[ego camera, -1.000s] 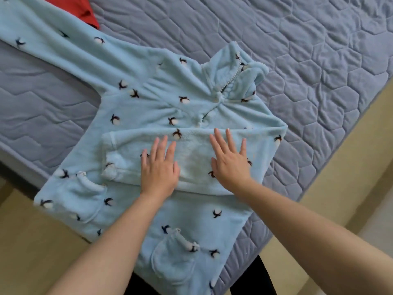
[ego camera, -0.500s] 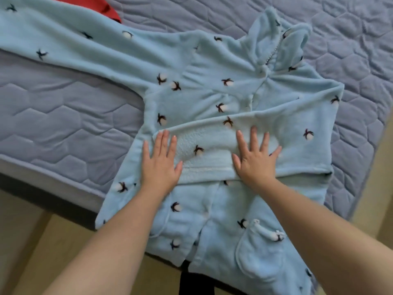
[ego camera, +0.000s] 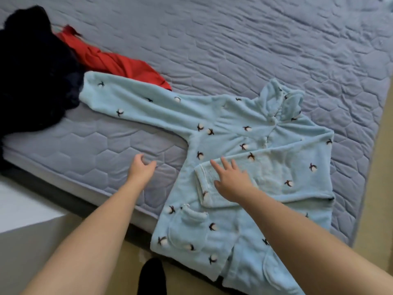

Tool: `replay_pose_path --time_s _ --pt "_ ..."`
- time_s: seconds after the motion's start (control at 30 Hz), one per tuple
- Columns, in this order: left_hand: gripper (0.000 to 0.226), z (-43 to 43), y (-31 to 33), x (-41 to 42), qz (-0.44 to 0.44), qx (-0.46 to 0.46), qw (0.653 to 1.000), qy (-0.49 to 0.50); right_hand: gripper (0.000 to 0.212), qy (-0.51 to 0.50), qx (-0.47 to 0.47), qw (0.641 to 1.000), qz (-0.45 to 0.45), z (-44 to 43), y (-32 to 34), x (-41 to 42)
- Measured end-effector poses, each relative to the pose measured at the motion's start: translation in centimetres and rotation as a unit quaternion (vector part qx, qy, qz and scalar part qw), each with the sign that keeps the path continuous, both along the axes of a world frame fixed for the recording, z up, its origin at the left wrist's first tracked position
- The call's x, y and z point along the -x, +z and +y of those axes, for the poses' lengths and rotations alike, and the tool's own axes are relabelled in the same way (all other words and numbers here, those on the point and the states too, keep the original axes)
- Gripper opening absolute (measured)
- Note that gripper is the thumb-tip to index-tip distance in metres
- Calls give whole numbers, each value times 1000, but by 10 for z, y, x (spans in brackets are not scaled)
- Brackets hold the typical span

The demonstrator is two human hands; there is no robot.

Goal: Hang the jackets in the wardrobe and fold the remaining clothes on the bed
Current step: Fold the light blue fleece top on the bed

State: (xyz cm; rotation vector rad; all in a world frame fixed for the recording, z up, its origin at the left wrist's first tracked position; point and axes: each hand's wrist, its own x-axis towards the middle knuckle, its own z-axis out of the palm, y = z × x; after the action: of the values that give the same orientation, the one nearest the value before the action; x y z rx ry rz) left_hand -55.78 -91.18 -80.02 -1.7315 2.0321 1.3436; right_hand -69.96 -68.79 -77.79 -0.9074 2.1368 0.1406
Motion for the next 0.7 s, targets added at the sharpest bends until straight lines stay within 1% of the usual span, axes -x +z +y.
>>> replay_pose_path --time_s 0.03,0.1,0.13,0.17,0.23,0.33,0.37,0.43,0.47,0.53,0.57,0.63,0.67,0.7 --pt "52 -28 -4 7 19 -17 998 61 64 -5 7 1000 5 -22 -4 0" --pt "38 -83 -9 19 61 -61 983 162 65 -25 18 999 16 -69 -16 2" --pt "33 -111 -11 23 79 -86 973 197 65 -36 23 999 23 -95 -23 4" --pt "36 -138 -12 25 94 -110 964 222 66 -49 28 998 32 -120 -28 4" --pt "45 -187 -15 26 121 -140 948 259 69 -82 46 994 61 -164 -39 6" --pt "31 -249 -23 32 171 -159 925 300 69 -140 81 980 112 -219 -53 17" --pt "34 -264 -28 34 186 -168 917 312 69 -161 99 974 127 -234 -57 22" --pt "44 -287 -39 41 205 -185 899 341 65 -212 125 960 133 -254 -68 34" --pt "44 -294 -44 46 211 -190 891 353 63 -239 125 956 117 -260 -74 41" --pt "38 -305 -55 50 230 -172 878 382 59 -272 103 954 80 -265 -85 53" --pt "32 -309 -61 49 250 -134 870 402 59 -275 101 952 87 -267 -88 55" --pt "23 -311 -70 40 280 -54 855 433 59 -263 112 945 157 -268 -97 53" --pt "21 -308 -75 35 283 -38 848 446 60 -249 103 946 182 -269 -102 50" --pt "20 -304 -80 30 282 -36 844 455 61 -235 83 951 184 -269 -109 45"
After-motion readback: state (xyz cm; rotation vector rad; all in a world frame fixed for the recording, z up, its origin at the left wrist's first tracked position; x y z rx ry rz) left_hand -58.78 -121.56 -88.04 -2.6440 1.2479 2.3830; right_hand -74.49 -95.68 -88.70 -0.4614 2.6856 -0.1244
